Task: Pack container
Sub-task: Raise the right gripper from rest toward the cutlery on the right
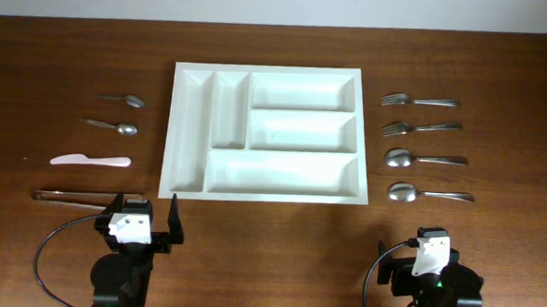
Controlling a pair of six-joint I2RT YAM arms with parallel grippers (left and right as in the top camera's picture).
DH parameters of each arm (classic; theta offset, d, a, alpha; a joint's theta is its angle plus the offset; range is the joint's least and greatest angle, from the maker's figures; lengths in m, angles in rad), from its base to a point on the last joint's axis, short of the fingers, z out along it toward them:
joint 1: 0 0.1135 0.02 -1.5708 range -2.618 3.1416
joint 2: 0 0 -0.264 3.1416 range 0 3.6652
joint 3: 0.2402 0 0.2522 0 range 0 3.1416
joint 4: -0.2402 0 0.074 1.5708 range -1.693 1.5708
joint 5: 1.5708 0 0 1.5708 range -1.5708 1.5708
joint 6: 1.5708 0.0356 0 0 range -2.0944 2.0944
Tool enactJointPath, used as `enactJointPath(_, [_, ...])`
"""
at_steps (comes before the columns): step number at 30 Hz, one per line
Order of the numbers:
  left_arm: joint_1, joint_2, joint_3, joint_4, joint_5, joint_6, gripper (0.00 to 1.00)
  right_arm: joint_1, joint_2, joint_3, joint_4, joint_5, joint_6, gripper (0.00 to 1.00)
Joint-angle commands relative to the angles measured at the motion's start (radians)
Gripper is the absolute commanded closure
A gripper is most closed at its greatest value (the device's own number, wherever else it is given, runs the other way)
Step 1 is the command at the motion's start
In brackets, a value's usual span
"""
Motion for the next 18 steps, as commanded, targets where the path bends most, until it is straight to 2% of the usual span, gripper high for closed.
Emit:
enactJointPath(1, [0.0,-0.01,0.0,-0.008,0.014,0.012,0.01,0.006,-0.007,-0.01,0.0,0.013,0.008,0.01])
enactJointPath(12, [0.0,-0.01,0.0,-0.008,0.014,0.012,0.01,0.006,-0.007,-0.01,0.011,0.067,0.003,0.01])
enactJointPath(15, [0.0,-0.01,0.0,-0.008,0.014,0.012,0.01,0.006,-0.007,-0.01,0.054,0.074,0.006,0.01])
enactJointPath(18, [0.0,-0.01,0.0,-0.008,0.014,0.012,0.01,0.006,-0.007,-0.01,0.161,-0.036,0.063,0.01])
